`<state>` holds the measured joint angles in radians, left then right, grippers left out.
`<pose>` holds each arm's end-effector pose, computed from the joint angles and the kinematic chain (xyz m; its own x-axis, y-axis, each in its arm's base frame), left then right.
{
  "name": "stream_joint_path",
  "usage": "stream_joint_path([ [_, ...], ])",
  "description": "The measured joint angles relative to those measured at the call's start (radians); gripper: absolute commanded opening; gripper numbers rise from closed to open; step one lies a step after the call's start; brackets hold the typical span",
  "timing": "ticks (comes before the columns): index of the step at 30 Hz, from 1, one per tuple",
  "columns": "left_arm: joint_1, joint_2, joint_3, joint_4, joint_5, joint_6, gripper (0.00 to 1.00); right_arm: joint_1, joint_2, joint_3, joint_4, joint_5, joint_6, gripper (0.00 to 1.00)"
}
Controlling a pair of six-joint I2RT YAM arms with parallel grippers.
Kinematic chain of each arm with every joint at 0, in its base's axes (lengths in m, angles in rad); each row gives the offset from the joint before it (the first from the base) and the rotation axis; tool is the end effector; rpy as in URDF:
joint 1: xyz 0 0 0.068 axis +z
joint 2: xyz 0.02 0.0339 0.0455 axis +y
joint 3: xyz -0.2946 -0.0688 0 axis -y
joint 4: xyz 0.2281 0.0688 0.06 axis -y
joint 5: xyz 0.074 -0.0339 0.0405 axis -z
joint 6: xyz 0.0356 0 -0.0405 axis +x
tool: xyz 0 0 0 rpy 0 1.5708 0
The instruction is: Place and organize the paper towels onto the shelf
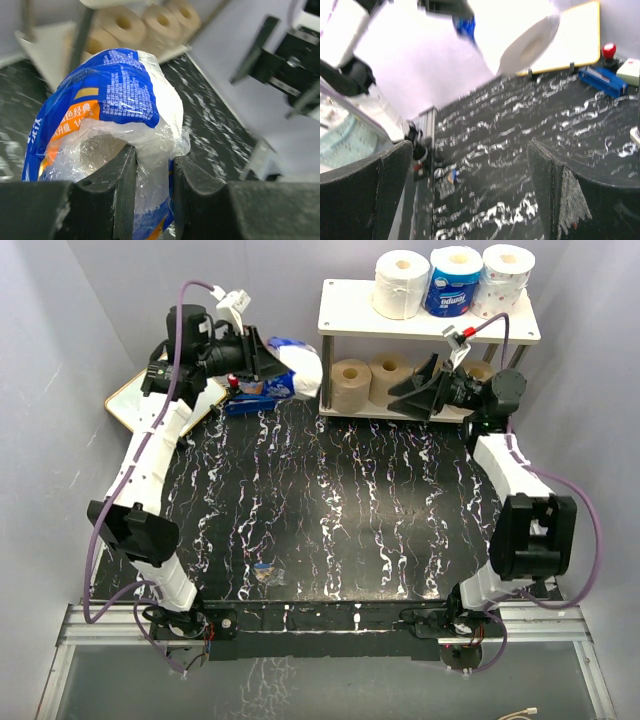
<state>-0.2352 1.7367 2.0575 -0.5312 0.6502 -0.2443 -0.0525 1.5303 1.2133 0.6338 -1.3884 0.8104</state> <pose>0.3512 -0.1063 0.5115 -0.3812 -0.1066 -0.9183 0.6895 0.6290 -0.3592 0.3214 0.0182 0.4188 -0.4548 0.1555 -0.8769 -0.8620 0.1705 0.4774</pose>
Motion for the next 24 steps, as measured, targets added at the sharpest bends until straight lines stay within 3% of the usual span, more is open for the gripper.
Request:
stream_joint_path([
  [3, -0.018, -0.007, -0.086, 0.065, 0.098, -0.096, 0.00, 0.004, 0.094, 0.001, 0.393, 0.107, 0.328, 0.98],
  [6, -0.033, -0.009, -0.127, 0.134, 0.166, -0.182, 0.00, 0.012, 0.149, 0.001, 0.526, 0.182, 0.470, 0.98],
  [10, -0.036, -0.031, -0.188, 0.241, 0.225, -0.287, 0.00, 0.035, 0.175, 0.000, 0.566, 0.243, 0.563, 0.91],
  [13, -0.035, -0.049, -0.223, 0.288, 0.245, -0.330, 0.00, 0.059, 0.176, -0.008, 0.572, 0.272, 0.599, 0.93],
  [24, -0.035, -0.094, -0.325, 0.395, 0.283, -0.433, 0.00, 0.233, 0.220, 0.024, 0.449, 0.299, 0.491, 0.94],
])
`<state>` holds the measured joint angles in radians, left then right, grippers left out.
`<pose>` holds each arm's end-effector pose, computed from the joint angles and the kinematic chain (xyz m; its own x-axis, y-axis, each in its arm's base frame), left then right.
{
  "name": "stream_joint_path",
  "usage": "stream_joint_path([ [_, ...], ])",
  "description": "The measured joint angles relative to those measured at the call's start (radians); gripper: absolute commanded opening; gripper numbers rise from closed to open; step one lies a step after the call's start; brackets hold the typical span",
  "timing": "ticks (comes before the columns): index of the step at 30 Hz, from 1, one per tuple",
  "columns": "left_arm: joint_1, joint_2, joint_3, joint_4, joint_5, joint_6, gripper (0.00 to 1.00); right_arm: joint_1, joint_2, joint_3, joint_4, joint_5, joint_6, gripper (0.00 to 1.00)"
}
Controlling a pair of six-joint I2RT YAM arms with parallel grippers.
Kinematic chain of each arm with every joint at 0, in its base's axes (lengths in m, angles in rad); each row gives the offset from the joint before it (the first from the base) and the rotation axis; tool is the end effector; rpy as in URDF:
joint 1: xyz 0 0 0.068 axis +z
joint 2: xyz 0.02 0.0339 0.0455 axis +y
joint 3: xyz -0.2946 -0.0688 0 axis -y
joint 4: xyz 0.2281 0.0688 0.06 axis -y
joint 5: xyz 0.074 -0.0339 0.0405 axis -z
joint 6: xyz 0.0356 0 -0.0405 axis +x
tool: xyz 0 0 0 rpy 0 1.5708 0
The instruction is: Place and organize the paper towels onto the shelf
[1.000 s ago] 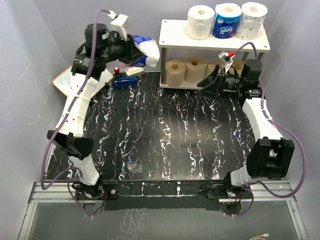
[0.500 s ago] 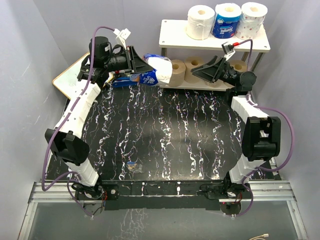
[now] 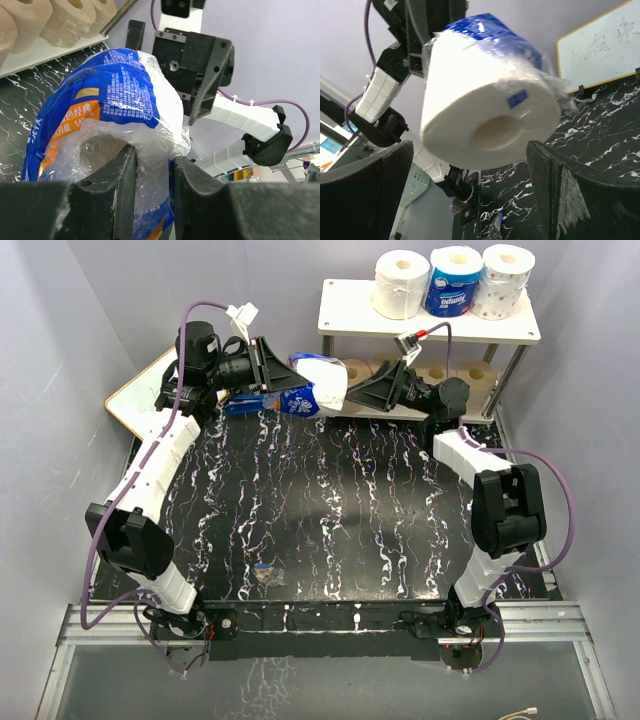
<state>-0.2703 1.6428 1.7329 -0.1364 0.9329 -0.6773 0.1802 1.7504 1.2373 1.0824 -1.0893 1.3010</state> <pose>0.3374 -0.1232 0.4832 -0.6191 -0.2157 -0.7551 0.6986 0.2880 -0.6550 0.3653 0.0986 0.3924 -0.6465 0.3359 -0.6850 -0.7290 -0.0073 0.6845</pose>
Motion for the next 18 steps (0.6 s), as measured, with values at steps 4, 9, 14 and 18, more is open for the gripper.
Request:
stream_joint_path([
  [4, 0.000, 0.000, -0.012, 0.023, -0.002, -0.008, 0.00, 0.001, 0.048, 0.029, -0.027, 0.013, -0.013, 0.94],
  [9, 0.006, 0.000, -0.041, 0.024, -0.010, -0.012, 0.00, 0.004, 0.083, 0.049, -0.033, 0.017, -0.013, 0.94],
  [14, 0.008, 0.000, -0.044, 0.026, -0.008, -0.011, 0.00, 0.014, 0.091, 0.066, -0.029, 0.021, 0.008, 0.94],
  [18, 0.006, 0.000, -0.046, 0.024, -0.004, -0.007, 0.00, 0.025, 0.091, 0.079, -0.020, 0.030, 0.029, 0.94],
])
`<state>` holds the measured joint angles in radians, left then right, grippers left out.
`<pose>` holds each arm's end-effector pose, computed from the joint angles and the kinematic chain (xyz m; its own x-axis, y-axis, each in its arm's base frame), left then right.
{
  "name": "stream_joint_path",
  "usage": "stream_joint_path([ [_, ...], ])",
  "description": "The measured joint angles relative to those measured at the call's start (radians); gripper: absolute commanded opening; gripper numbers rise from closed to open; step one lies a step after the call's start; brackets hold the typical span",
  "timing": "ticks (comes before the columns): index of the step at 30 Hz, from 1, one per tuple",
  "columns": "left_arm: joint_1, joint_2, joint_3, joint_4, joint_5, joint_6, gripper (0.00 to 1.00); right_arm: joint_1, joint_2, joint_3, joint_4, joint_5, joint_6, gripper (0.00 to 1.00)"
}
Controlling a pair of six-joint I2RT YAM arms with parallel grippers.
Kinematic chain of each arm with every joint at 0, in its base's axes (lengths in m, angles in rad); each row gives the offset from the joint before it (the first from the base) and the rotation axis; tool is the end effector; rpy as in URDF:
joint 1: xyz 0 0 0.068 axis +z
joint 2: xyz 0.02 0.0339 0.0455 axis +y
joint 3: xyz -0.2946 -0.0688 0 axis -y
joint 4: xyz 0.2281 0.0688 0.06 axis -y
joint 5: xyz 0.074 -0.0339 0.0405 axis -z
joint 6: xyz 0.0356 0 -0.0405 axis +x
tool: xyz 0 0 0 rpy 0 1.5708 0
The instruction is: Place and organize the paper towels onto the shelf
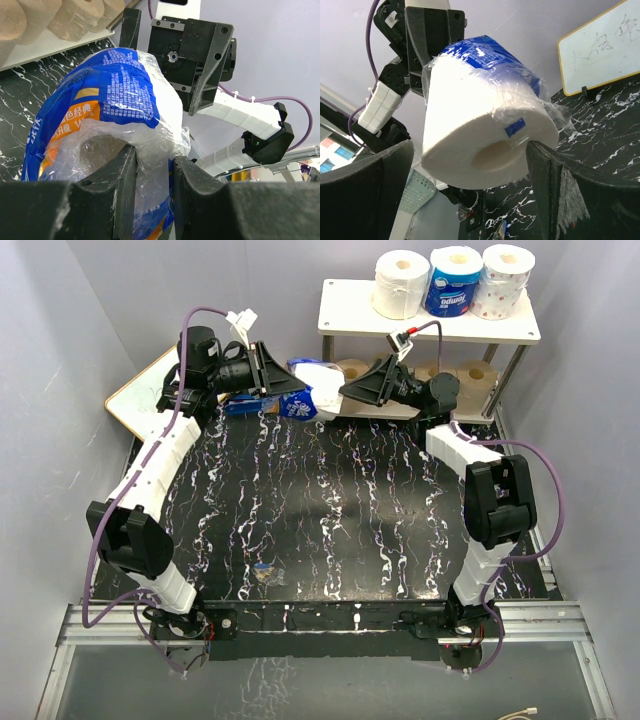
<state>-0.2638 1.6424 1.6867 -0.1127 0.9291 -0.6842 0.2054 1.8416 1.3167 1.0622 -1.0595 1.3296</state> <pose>0.3414 -0.1218 0.4709 -0.6374 -0.2197 -0.7385 0.6771 0.2976 -0.6730 0.3900 0.1130 0.3818 -0.6895 0.3417 -0.6386 -0.6856 -0.0234 0.7276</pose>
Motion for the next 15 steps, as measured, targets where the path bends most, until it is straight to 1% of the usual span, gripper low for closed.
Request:
stream_joint_path([
  [3, 0.000, 0.000, 0.000, 0.000, 0.001, 0.004, 0.00, 0.013, 0.000, 0.006, 0.013, 0.004, 0.011, 0.92],
  [5, 0.001, 0.000, 0.000, 0.000, 0.003, 0.004, 0.00, 0.019, 0.000, 0.006, 0.013, 0.011, 0.015, 0.88],
  [8, 0.003, 0.000, 0.000, 0.000, 0.008, 0.005, 0.00, 0.023, 0.002, 0.006, 0.012, 0.014, 0.014, 0.74],
  [11, 0.006, 0.000, 0.000, 0.000, 0.016, 0.007, 0.00, 0.024, 0.008, 0.006, 0.012, 0.018, 0.014, 0.65],
  [13, 0.007, 0.000, 0.000, -0.001, 0.016, 0.011, 0.00, 0.027, 0.013, 0.006, 0.011, 0.018, 0.016, 0.64],
  [15, 0.010, 0.000, 0.000, -0.002, 0.016, 0.013, 0.00, 0.031, 0.015, 0.008, 0.009, 0.018, 0.017, 0.66],
])
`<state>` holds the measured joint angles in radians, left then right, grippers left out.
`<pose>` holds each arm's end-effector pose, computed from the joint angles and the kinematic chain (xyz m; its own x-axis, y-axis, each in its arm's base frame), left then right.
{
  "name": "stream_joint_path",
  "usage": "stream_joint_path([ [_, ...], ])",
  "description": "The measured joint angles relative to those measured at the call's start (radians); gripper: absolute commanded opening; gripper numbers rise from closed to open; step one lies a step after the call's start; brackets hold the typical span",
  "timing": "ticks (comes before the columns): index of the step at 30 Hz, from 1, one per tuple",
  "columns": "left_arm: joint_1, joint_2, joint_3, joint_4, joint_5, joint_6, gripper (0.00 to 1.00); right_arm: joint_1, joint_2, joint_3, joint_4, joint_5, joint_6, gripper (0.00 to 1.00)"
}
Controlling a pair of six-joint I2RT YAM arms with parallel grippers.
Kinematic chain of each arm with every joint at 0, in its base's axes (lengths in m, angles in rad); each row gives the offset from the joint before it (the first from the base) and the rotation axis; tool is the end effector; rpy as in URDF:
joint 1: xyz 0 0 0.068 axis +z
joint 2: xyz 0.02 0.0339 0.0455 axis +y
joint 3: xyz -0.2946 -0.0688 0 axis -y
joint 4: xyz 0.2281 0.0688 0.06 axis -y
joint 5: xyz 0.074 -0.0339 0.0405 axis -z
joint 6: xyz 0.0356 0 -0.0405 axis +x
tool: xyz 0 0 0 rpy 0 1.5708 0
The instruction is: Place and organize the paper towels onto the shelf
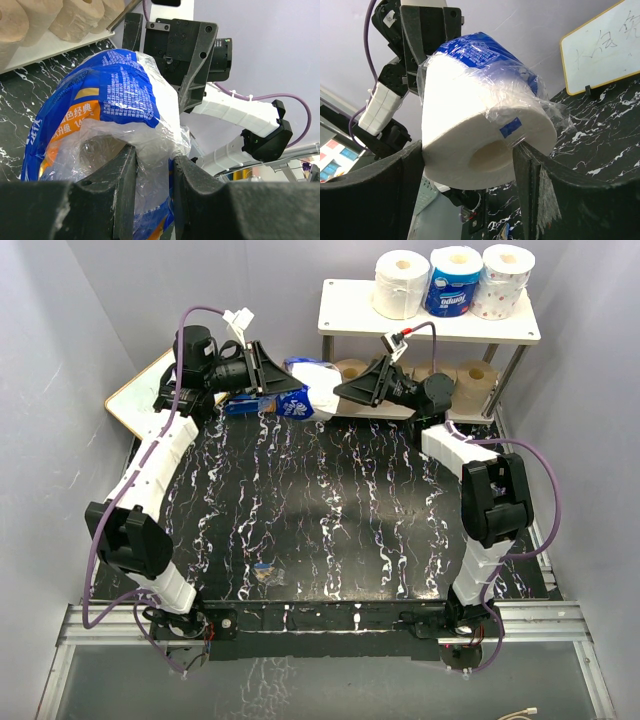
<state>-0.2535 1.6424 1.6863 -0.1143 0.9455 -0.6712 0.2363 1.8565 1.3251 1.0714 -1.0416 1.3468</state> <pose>0.3422 -0.1185 0.4706 -0.6315 -0.2124 -0.7457 0.6857 0.2958 -0.6650 0.3904 0.1256 0.3796 -0.7060 0.3363 -0.6232 -0.6735 -0.0468 0.7377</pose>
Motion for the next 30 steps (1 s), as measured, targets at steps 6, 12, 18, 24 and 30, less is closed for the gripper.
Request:
stream_joint_path([
  [6, 0.009, -0.004, 0.000, 0.001, 0.008, 0.008, 0.00, 0.007, 0.002, 0.029, -0.020, -0.023, 0.006, 0.75],
  [12, 0.010, -0.010, 0.000, -0.022, 0.016, 0.032, 0.00, 0.008, 0.002, 0.042, -0.031, -0.072, 0.000, 0.79],
  [18, 0.010, -0.010, 0.000, -0.055, 0.016, 0.059, 0.00, 0.013, 0.002, 0.042, -0.068, -0.104, -0.019, 0.80],
  [24, 0.010, -0.010, 0.001, -0.077, 0.018, 0.079, 0.00, 0.015, -0.001, 0.042, -0.087, -0.138, -0.040, 0.80],
  [30, 0.010, -0.010, 0.013, -0.082, 0.032, 0.084, 0.00, 0.015, -0.018, 0.042, -0.108, -0.169, -0.056, 0.80],
])
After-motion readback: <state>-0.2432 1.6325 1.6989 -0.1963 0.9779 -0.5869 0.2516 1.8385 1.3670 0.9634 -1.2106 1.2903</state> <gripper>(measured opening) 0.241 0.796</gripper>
